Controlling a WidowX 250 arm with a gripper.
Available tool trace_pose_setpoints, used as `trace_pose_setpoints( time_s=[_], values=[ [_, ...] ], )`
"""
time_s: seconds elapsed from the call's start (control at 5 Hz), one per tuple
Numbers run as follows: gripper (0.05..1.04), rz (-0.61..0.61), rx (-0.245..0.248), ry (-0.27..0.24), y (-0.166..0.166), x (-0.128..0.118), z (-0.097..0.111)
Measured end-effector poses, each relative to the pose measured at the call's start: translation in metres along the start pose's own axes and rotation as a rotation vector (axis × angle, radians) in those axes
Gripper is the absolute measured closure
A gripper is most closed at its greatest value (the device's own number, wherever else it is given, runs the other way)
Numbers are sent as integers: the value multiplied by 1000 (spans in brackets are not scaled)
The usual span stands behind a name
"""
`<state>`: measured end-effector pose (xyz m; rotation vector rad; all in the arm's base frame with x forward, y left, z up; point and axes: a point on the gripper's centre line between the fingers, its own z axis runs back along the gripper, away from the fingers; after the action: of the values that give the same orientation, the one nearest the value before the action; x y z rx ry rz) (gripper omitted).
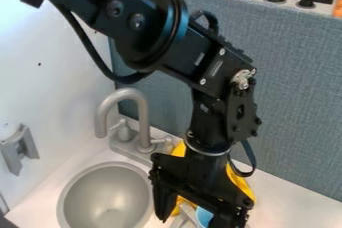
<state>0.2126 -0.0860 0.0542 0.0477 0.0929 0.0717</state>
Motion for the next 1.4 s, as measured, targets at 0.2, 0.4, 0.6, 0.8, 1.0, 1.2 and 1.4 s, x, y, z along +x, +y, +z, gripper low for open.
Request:
trace_pose_setpoints(
  time_s=[0.2,0.4,0.6,0.8,1.0,1.2,1.4],
  values=[
    [83,4,9,18,1,-2,-5],
    [83,-57,13,-79,-25,0,-6],
    [83,-122,5,-128,-54,11,-26],
    [83,-206,0,-132,-93,25,-49],
    [83,-240,-52,-140,-124,43,-62],
    [83,-289,-46,-122,-144,57,-75],
    [83,-342,-77,-129,-161,68,-85]
  ],
)
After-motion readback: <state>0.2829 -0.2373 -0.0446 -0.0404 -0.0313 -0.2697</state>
